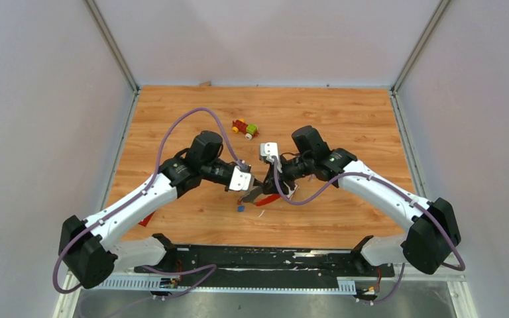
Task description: Put the keys on the keyring
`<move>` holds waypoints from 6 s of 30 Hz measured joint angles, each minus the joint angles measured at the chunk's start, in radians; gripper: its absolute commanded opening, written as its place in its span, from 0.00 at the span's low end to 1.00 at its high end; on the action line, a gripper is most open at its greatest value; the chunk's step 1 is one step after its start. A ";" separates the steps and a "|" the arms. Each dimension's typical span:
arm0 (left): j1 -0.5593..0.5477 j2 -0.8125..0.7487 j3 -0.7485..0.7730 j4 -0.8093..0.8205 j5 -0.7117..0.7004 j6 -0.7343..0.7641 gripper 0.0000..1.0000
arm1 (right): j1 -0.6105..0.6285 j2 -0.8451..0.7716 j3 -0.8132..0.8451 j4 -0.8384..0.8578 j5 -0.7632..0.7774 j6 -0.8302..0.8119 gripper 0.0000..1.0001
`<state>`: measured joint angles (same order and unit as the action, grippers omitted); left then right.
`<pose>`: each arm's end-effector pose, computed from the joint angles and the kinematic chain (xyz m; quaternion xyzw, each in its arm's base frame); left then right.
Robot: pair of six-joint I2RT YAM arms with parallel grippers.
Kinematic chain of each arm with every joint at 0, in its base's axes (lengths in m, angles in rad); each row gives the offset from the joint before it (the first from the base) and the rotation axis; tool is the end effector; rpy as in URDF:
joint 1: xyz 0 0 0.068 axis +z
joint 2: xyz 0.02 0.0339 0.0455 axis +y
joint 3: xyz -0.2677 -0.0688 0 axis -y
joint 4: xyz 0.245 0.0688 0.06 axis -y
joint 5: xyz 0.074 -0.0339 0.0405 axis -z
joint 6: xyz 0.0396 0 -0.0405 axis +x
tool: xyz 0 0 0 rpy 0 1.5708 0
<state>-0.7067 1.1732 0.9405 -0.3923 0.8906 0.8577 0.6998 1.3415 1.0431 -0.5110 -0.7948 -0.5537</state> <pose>0.1692 -0.1850 0.3043 0.7055 0.4317 -0.3514 0.4388 0.1969 0.2027 0.2859 -0.6186 0.6090 0.3834 0.3155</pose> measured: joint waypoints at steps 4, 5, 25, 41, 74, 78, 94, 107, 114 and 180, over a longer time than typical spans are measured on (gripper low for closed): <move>0.000 -0.051 -0.001 0.000 -0.011 -0.001 0.00 | 0.000 0.000 0.005 -0.018 0.011 -0.013 0.46; 0.000 -0.063 -0.003 0.000 -0.011 -0.001 0.00 | 0.000 0.000 0.005 -0.023 0.013 -0.017 0.47; 0.001 -0.162 -0.099 -0.037 -0.047 0.188 0.00 | -0.024 -0.006 0.013 -0.071 -0.078 -0.054 0.00; -0.007 -0.188 -0.119 -0.013 -0.078 0.252 0.00 | -0.046 -0.006 0.013 -0.075 -0.140 -0.067 0.00; -0.007 -0.198 -0.151 0.022 -0.126 0.223 0.26 | -0.055 0.031 0.031 -0.092 -0.155 -0.070 0.00; -0.001 -0.209 -0.148 -0.021 -0.171 0.230 0.37 | -0.058 0.031 0.031 -0.119 -0.157 -0.070 0.00; 0.000 -0.154 -0.043 -0.119 -0.138 0.250 0.40 | -0.060 0.031 0.031 -0.144 -0.158 -0.080 0.00; 0.000 -0.156 -0.106 -0.033 -0.114 0.203 0.39 | -0.060 0.032 0.031 -0.147 -0.163 -0.088 0.00; 0.000 -0.132 -0.100 -0.022 -0.099 0.199 0.38 | -0.060 0.053 0.035 -0.168 -0.167 -0.096 0.00; 0.000 -0.138 -0.110 -0.104 -0.061 0.302 0.39 | -0.059 0.086 0.063 -0.197 -0.171 -0.115 0.00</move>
<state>-0.7071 1.0355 0.8307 -0.4965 0.8291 1.1599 0.6407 1.4273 1.1057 -0.7078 -0.9661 -0.6685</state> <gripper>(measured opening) 0.384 0.076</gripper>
